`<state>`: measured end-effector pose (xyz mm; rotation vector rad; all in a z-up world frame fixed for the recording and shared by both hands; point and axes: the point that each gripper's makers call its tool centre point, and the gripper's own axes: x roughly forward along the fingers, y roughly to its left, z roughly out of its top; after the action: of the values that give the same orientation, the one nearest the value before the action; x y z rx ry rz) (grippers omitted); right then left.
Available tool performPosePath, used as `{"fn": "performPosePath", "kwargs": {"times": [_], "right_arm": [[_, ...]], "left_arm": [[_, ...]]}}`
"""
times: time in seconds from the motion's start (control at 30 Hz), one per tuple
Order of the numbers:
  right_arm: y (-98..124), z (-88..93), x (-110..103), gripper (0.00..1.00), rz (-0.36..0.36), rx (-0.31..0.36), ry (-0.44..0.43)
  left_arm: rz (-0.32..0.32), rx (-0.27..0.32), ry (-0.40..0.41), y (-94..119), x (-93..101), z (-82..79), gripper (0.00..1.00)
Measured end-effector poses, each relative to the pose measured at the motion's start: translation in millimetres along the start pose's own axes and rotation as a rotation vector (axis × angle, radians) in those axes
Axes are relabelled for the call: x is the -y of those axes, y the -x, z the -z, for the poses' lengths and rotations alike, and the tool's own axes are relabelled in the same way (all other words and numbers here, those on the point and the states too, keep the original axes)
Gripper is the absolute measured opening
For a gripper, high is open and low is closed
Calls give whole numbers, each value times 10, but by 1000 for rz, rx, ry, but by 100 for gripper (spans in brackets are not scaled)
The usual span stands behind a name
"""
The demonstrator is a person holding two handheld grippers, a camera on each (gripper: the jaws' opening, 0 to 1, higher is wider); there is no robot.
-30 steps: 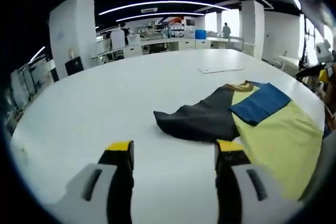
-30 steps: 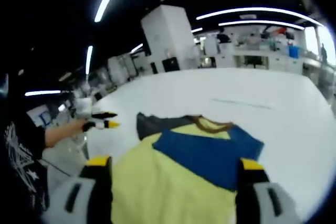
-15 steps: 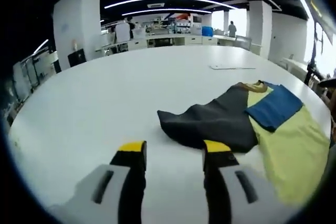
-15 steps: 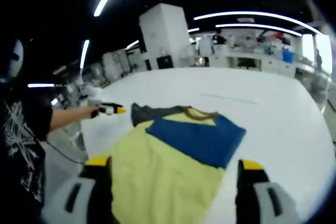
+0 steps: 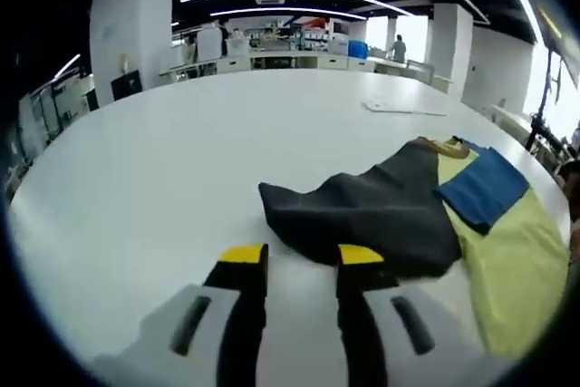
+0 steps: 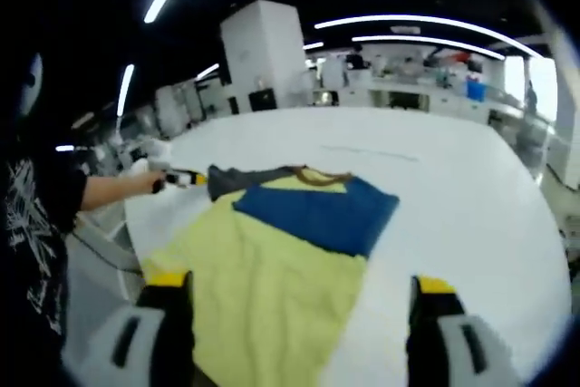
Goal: Fold the garment on the visible template until the final outline fits inside the template.
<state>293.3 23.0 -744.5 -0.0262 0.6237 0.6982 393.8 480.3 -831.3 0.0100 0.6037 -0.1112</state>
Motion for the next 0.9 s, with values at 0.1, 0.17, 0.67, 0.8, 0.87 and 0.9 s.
{"fn": "performPosePath", "kwargs": {"times": [0.1,0.17,0.67,0.8,0.87,0.9], "right_arm": [[19,-17,11,99,8,18,-25],[24,-19,16,99,15,22,-26],[-38,55,-64,99,28,3,-10],[-32,36,-72,99,22,9,6],[-28,28,-70,99,21,13,7],[-23,23,-71,99,22,16,8]], "left_arm": [[14,-9,11,-40,40,32,21],[20,-20,23,-76,25,52,18],[21,23,-15,23,6,-168,0],[11,47,-34,185,1,-298,0],[-10,82,-87,268,-4,-400,0],[-2,88,-96,331,36,-442,0]]}}
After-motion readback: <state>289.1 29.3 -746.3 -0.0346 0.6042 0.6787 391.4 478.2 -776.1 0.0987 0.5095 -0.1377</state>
